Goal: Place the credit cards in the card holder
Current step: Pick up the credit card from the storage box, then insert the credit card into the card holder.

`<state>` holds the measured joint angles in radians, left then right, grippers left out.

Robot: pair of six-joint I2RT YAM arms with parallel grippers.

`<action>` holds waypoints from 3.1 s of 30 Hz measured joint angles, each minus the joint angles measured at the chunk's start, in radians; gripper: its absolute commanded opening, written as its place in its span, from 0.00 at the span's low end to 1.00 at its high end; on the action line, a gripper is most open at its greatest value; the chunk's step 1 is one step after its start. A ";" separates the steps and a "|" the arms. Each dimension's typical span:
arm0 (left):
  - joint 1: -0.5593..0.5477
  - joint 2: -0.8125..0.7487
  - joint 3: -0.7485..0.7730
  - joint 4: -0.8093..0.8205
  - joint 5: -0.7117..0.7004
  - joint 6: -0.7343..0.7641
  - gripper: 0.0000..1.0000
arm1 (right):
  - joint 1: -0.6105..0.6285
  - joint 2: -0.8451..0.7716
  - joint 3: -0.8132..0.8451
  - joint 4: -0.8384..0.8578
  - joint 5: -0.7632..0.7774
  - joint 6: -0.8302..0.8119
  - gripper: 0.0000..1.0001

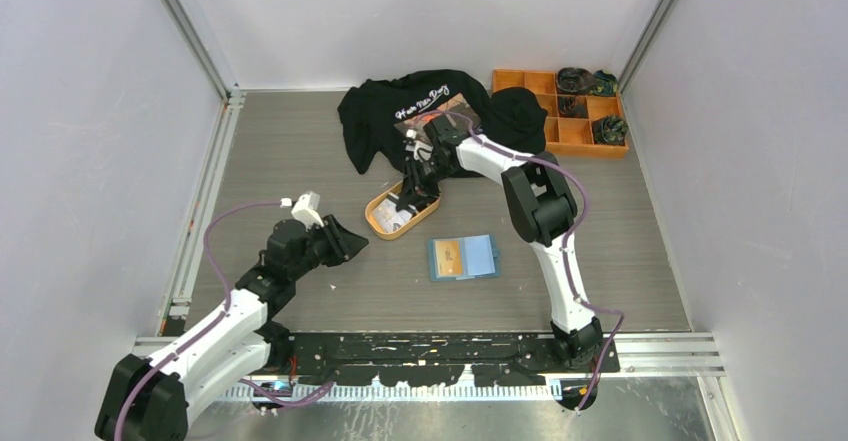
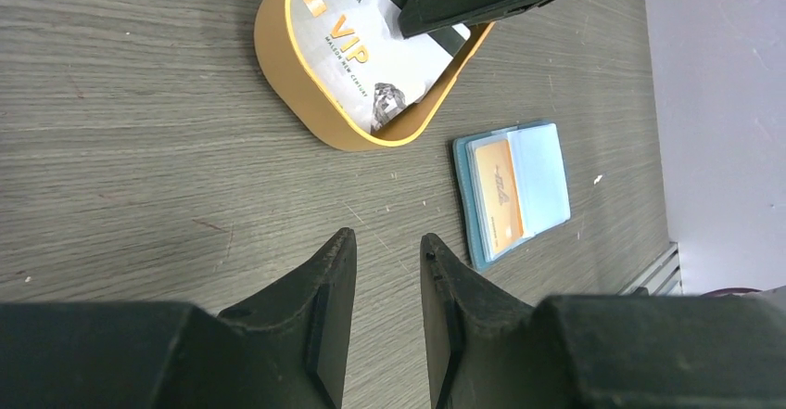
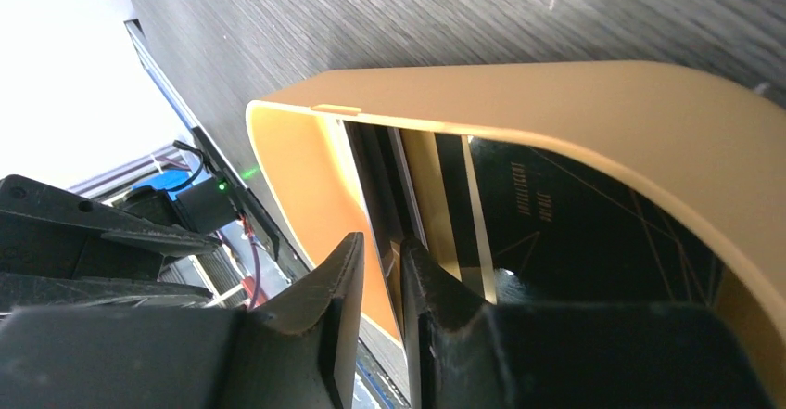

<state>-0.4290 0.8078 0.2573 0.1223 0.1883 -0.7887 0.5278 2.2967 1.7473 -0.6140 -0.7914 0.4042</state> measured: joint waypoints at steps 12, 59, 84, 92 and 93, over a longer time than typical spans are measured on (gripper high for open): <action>0.000 -0.027 -0.017 0.006 0.035 -0.047 0.33 | -0.033 -0.049 -0.028 -0.002 0.008 -0.008 0.07; -0.578 0.420 0.036 1.230 -0.158 -0.038 0.37 | -0.126 -1.066 -0.789 0.513 -0.480 -0.027 0.01; -0.558 0.285 -0.005 1.119 -0.194 -0.038 0.00 | -0.104 -1.059 -0.753 0.254 -0.500 -0.320 0.20; -0.481 0.148 -0.034 0.927 -0.115 -0.035 0.00 | -0.106 -1.051 -0.645 -0.118 -0.366 -0.794 0.82; -0.470 0.116 -0.034 0.867 -0.104 -0.029 0.00 | -0.107 -1.051 -0.631 -0.165 -0.340 -0.859 0.84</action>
<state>-0.8989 0.9241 0.2234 0.9890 0.0845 -0.8173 0.4206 1.2457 1.1164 -0.7792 -1.1309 -0.4545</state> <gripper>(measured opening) 0.009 0.712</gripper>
